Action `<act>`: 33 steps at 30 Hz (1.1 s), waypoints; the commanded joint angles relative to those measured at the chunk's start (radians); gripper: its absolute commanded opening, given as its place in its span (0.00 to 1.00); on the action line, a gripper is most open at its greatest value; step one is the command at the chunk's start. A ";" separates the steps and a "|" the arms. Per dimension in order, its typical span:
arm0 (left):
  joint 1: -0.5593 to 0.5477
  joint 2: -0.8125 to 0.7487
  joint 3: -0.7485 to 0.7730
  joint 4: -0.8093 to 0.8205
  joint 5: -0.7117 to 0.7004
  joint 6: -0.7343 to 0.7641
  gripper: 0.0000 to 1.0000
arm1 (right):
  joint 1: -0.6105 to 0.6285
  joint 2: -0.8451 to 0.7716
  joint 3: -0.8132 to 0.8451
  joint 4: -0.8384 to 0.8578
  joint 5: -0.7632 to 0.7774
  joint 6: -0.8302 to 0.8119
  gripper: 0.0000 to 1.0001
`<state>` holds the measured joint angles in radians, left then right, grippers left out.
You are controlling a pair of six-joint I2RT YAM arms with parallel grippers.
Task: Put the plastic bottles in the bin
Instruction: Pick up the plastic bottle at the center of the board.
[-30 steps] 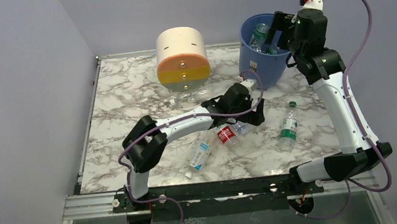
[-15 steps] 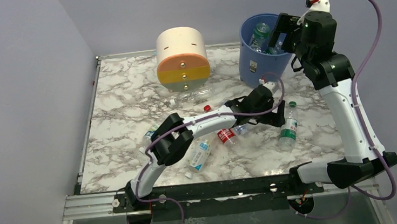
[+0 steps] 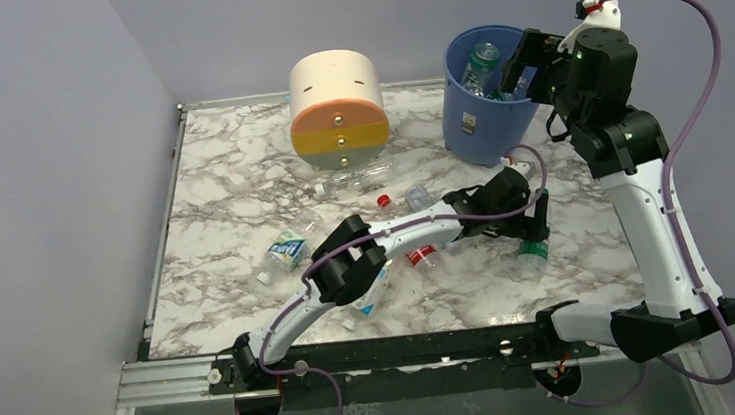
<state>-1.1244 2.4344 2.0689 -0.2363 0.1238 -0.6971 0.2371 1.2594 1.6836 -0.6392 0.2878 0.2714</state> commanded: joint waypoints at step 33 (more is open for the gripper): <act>-0.036 0.147 0.123 -0.033 0.019 -0.081 0.80 | 0.002 -0.071 -0.100 0.024 -0.096 0.033 1.00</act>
<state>-1.1522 2.5515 2.1738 -0.2569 0.1246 -0.7689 0.2371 1.2118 1.5955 -0.6376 0.2150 0.2966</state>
